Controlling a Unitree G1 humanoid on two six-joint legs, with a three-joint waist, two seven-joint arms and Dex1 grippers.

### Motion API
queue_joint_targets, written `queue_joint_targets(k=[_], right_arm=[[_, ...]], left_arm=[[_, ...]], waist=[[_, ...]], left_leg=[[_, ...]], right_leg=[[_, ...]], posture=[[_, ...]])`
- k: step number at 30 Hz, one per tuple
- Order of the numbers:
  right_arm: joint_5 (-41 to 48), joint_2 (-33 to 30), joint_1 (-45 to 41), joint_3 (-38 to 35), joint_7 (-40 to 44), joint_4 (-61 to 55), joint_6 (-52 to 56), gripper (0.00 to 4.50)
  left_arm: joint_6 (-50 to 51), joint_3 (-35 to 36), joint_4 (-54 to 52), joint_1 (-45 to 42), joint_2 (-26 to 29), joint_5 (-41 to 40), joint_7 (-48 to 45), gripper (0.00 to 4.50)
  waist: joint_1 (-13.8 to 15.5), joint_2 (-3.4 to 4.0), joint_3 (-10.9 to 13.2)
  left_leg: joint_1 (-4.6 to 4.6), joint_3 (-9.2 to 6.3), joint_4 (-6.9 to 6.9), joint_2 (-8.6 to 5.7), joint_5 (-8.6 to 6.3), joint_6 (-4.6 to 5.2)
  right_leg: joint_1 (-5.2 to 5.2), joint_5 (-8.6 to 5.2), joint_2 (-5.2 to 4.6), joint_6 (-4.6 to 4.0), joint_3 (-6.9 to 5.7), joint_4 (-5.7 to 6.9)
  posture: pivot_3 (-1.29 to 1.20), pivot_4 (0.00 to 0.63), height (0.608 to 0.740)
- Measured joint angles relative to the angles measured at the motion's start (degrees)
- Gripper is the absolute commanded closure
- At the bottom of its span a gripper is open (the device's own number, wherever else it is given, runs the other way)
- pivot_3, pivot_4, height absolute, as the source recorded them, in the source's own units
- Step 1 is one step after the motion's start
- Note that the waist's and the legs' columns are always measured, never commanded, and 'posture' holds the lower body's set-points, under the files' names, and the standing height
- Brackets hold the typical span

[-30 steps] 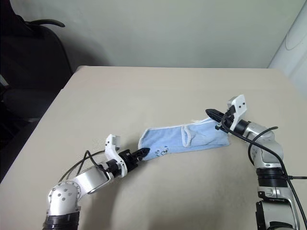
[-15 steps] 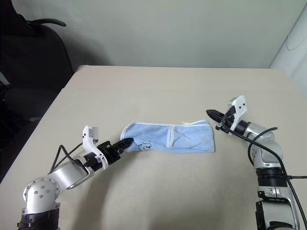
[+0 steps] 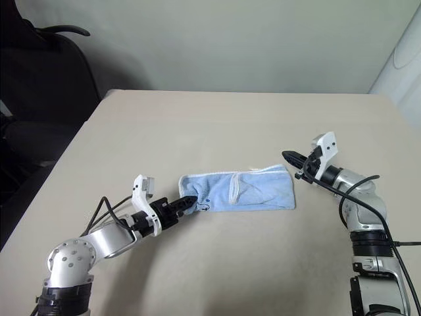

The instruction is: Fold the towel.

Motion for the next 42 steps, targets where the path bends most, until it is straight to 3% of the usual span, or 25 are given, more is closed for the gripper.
queue_joint_targets(k=[4,12,19,33,38,42], right_arm=[[-0.01,0.15,0.21,0.0,-0.29,-0.05,0.0,4.5],[-0.11,0.47,0.32,0.25,-0.37,-0.22,0.0,4.5],[-0.37,0.73,0.99,0.26,-0.37,-0.41,-0.03,4.5],[-0.47,2.32,1.03,0.7,-0.38,-0.39,-0.36,4.5],[-0.47,2.97,1.66,0.81,-0.45,-0.45,-0.36,4.5],[-0.47,3.49,1.74,0.81,-0.69,-0.56,-0.36,4.5]], left_arm=[[0.0,1.95,1.53,0.93,0.57,0.08,-2.17,2.88],[-0.05,4.3,0.1,3.67,0.55,-1.67,-4.89,0.11],[-1.12,9.05,0.35,8.64,0.54,-3.98,-6.59,0.11],[-0.87,14.0,-5.24,22.88,6.51,-9.92,-10.66,0.11],[-0.91,13.66,-6.52,24.67,6.75,-13.37,-9.46,0.11],[-1.93,8.42,-8.67,22.0,4.57,-17.27,-3.24,0.11]], waist=[[0.02,-0.01,0.01],[-0.07,0.0,0.0],[-1.12,0.0,0.0],[-2.04,0.05,-0.03],[-1.94,0.06,-0.03],[-1.22,0.09,-0.02]], left_leg=[[-0.01,-0.02,0.0,0.0,-0.01,0.0],[0.08,-0.01,-0.04,0.01,-0.04,-0.05],[0.23,-0.01,-0.06,0.33,-0.17,-0.36],[1.29,-0.06,-0.15,0.69,-1.08,-0.69],[1.4,-0.06,0.0,0.59,-1.52,-0.38],[1.45,-0.12,0.05,0.39,-1.57,-0.25]], right_leg=[[-0.01,0.0,-0.01,0.0,0.0,0.0],[-0.01,-0.06,-0.01,-0.1,0.0,0.04],[0.0,-0.17,0.49,-0.31,0.23,0.08],[0.02,-0.37,1.85,-0.29,2.75,0.03],[0.03,-0.41,1.85,-0.14,3.13,0.02],[0.06,-0.37,1.73,-0.02,3.25,0.04]], posture=[[0.0,0.15,0.74],[0.0,0.15,0.74],[0.0,0.15,0.74],[0.0,0.15,0.74],[0.0,0.15,0.74],[0.0,0.15,0.74]])
